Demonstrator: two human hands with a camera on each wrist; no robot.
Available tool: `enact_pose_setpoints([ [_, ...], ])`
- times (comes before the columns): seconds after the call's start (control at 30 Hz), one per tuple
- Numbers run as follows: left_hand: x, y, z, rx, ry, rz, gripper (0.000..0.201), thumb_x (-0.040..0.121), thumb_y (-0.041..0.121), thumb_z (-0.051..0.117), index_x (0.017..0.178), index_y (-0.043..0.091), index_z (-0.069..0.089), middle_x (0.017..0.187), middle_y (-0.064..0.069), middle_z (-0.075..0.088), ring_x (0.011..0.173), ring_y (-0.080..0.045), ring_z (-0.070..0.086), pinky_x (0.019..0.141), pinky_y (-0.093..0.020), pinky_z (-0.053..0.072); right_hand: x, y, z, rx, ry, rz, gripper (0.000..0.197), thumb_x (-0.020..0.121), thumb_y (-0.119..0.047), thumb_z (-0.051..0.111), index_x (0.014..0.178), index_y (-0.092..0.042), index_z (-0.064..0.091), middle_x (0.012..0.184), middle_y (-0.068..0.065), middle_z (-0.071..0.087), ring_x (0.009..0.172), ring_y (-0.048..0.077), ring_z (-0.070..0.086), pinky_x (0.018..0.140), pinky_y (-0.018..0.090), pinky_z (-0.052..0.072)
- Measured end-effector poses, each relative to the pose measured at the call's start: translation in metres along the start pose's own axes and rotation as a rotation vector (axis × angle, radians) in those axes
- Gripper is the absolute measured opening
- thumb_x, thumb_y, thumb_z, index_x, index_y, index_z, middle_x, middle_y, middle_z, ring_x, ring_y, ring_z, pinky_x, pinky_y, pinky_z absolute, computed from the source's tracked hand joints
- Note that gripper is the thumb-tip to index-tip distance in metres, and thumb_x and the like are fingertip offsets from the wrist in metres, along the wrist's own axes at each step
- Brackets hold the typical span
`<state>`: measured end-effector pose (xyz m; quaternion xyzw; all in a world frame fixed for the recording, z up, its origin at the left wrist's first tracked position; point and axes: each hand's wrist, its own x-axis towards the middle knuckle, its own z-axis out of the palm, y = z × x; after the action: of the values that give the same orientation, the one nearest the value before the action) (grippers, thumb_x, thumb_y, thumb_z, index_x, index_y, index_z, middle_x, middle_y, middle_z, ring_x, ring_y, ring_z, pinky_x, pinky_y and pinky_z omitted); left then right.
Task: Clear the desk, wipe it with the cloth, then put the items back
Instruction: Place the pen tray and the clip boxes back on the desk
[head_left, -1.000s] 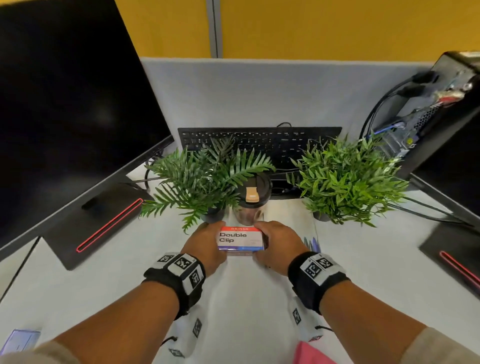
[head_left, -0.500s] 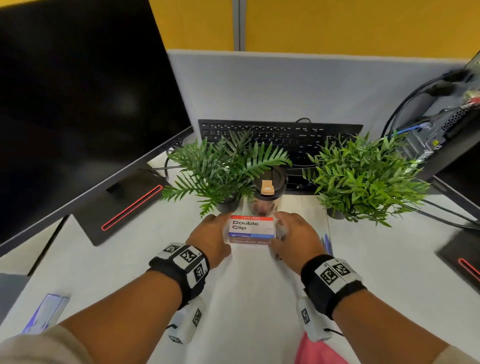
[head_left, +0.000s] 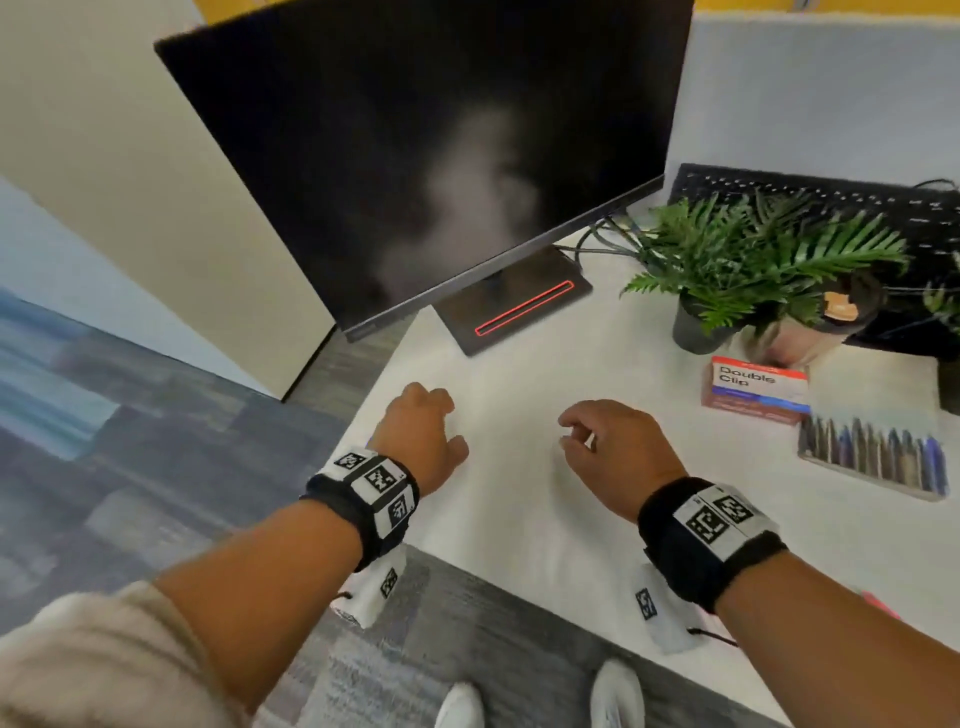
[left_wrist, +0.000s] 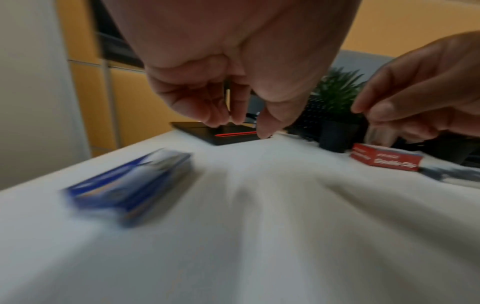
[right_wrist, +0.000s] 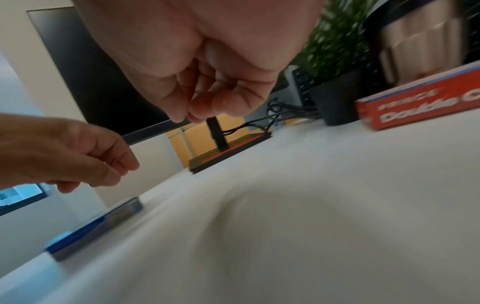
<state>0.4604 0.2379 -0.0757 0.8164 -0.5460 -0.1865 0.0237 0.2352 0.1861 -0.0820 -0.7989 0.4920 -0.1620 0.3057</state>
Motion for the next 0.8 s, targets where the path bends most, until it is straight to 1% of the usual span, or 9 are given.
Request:
enact_pose_setpoints([
  [0.07, 0.001, -0.037, -0.002, 0.028, 0.021, -0.095, 0.056, 0.076, 0.044, 0.066, 0.122, 0.017, 0.052, 0.124, -0.009, 0.046, 0.113, -0.03, 0.049, 0.09, -0.041, 0.05, 0.0, -0.024, 0.025, 0.017, -0.043, 0.003, 0.018, 0.086, -0.023, 0.063, 0.104, -0.024, 0.067, 0.09, -0.01, 0.064, 0.074, 0.007, 0.054, 0.08, 0.027, 0.049],
  [0.13, 0.005, -0.064, 0.0, 0.071, -0.03, -0.15, 0.067, 0.07, 0.052, 0.067, 0.123, 0.016, 0.048, 0.124, -0.01, 0.045, 0.116, -0.03, 0.046, 0.093, -0.044, 0.049, -0.001, -0.044, 0.048, 0.024, -0.083, 0.01, 0.019, 0.088, -0.025, 0.062, 0.106, -0.025, 0.066, 0.092, -0.011, 0.064, 0.075, 0.005, 0.054, 0.08, 0.026, 0.049],
  [0.23, 0.01, -0.084, 0.009, 0.113, -0.138, -0.132, 0.075, 0.063, 0.062, 0.067, 0.119, 0.017, 0.047, 0.119, -0.008, 0.048, 0.109, -0.03, 0.052, 0.089, -0.044, 0.051, -0.005, -0.063, 0.075, 0.033, -0.112, 0.038, 0.02, 0.088, -0.026, 0.061, 0.108, -0.025, 0.065, 0.093, -0.011, 0.064, 0.077, 0.007, 0.055, 0.081, 0.028, 0.05],
  [0.33, 0.014, -0.089, 0.018, 0.118, -0.149, -0.064, 0.068, 0.067, 0.058, 0.067, 0.116, 0.016, 0.047, 0.114, -0.007, 0.05, 0.103, -0.028, 0.056, 0.084, -0.04, 0.052, -0.009, -0.074, 0.094, 0.049, -0.119, 0.074, 0.021, 0.088, -0.026, 0.061, 0.109, -0.026, 0.065, 0.092, -0.012, 0.063, 0.076, 0.006, 0.053, 0.081, 0.03, 0.05],
  [0.43, 0.019, -0.093, 0.02, 0.063, -0.135, 0.0, 0.05, 0.075, 0.047, 0.065, 0.11, 0.014, 0.05, 0.113, -0.008, 0.054, 0.1, -0.028, 0.057, 0.081, -0.037, 0.048, -0.012, -0.083, 0.108, 0.084, -0.126, 0.116, 0.023, 0.088, -0.025, 0.062, 0.11, -0.027, 0.064, 0.091, -0.013, 0.061, 0.073, 0.003, 0.05, 0.08, 0.028, 0.05],
  [0.53, 0.019, -0.09, 0.015, 0.017, -0.155, 0.097, 0.04, 0.078, 0.041, 0.064, 0.106, 0.015, 0.053, 0.107, -0.006, 0.054, 0.096, -0.027, 0.057, 0.075, -0.034, 0.045, -0.011, -0.087, 0.109, 0.099, -0.111, 0.166, 0.035, 0.086, -0.024, 0.064, 0.121, -0.029, 0.059, 0.104, -0.011, 0.06, 0.077, 0.006, 0.054, 0.079, 0.022, 0.045],
  [0.6, 0.014, -0.084, 0.008, -0.026, -0.164, 0.199, 0.036, 0.078, 0.038, 0.065, 0.106, 0.018, 0.056, 0.099, -0.003, 0.051, 0.093, -0.026, 0.057, 0.073, -0.031, 0.044, -0.009, -0.086, 0.101, 0.124, -0.059, 0.202, 0.053, 0.085, -0.021, 0.065, 0.133, -0.032, 0.047, 0.118, -0.009, 0.053, 0.083, 0.008, 0.057, 0.08, 0.02, 0.044],
  [0.7, 0.006, -0.065, -0.004, -0.078, -0.177, 0.351, 0.036, 0.08, 0.035, 0.066, 0.113, 0.022, 0.058, 0.103, -0.003, 0.052, 0.092, -0.024, 0.058, 0.075, -0.031, 0.047, -0.009, -0.08, 0.076, 0.104, -0.029, 0.221, 0.076, 0.084, -0.019, 0.068, 0.146, -0.038, 0.028, 0.125, -0.015, 0.037, 0.092, 0.008, 0.056, 0.075, 0.01, 0.041],
  [0.8, 0.003, -0.03, -0.016, -0.046, -0.19, 0.504, 0.042, 0.083, 0.037, 0.064, 0.122, 0.026, 0.053, 0.11, -0.002, 0.052, 0.094, -0.024, 0.06, 0.08, -0.032, 0.05, -0.014, -0.073, 0.043, -0.019, -0.019, 0.186, 0.07, 0.085, -0.021, 0.069, 0.145, -0.033, 0.035, 0.129, -0.01, 0.045, 0.101, 0.009, 0.055, 0.085, 0.012, 0.044],
])
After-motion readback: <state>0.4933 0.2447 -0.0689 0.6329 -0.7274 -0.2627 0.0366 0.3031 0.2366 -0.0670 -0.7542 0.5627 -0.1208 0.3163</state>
